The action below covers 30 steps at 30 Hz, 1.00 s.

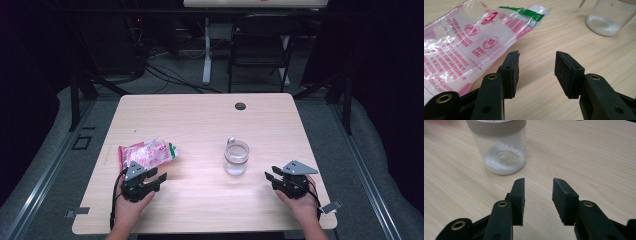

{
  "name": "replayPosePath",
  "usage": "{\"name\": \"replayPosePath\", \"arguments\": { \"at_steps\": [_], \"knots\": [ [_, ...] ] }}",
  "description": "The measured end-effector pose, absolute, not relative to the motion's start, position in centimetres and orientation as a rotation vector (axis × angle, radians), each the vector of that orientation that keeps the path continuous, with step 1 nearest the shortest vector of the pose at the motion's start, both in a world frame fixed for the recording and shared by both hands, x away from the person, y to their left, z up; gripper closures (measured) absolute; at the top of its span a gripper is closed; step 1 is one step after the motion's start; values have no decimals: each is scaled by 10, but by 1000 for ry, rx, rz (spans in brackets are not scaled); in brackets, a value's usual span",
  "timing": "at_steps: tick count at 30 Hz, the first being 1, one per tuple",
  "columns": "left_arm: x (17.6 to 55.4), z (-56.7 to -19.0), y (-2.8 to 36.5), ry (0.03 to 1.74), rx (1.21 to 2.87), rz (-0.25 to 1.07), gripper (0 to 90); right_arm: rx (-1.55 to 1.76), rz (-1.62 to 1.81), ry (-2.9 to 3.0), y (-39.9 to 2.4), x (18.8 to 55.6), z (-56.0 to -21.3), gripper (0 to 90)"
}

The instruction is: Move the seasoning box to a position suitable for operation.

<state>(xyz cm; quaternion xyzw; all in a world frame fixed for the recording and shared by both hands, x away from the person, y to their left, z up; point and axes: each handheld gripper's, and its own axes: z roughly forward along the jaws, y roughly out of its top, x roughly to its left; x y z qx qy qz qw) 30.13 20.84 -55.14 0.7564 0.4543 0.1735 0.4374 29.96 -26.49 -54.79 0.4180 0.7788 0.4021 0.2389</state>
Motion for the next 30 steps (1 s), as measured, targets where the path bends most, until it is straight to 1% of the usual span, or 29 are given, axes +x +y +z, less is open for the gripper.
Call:
{"name": "replayPosePath", "arguments": {
  "at_steps": [5,6,8,12,17,18,23,26,30],
  "knots": [
    [302,-552,204,1119,1898,421,546,1148,1117,2113,-268,296,-547,646],
    [302,-552,203,1115,1909,436,546,1143,1111,2113,-268,296,-546,649],
    [302,-553,200,1117,1908,442,575,1108,1093,2123,-265,295,-543,666],
    [302,-551,196,1098,1904,428,581,1096,1081,2145,-260,294,-537,632],
    [304,-546,183,1072,1938,419,583,1102,1101,2151,-253,297,-525,639],
    [305,-543,180,1068,1942,417,588,1097,1101,2160,-253,299,-522,661],
    [312,-534,163,1038,1948,427,631,1081,1148,2139,-246,309,-509,732],
    [322,-530,146,1036,1938,423,659,1067,1156,2138,-240,318,-507,743],
    [339,-529,124,1051,1937,381,722,1095,1145,2125,-234,336,-512,756]
  ]
}}
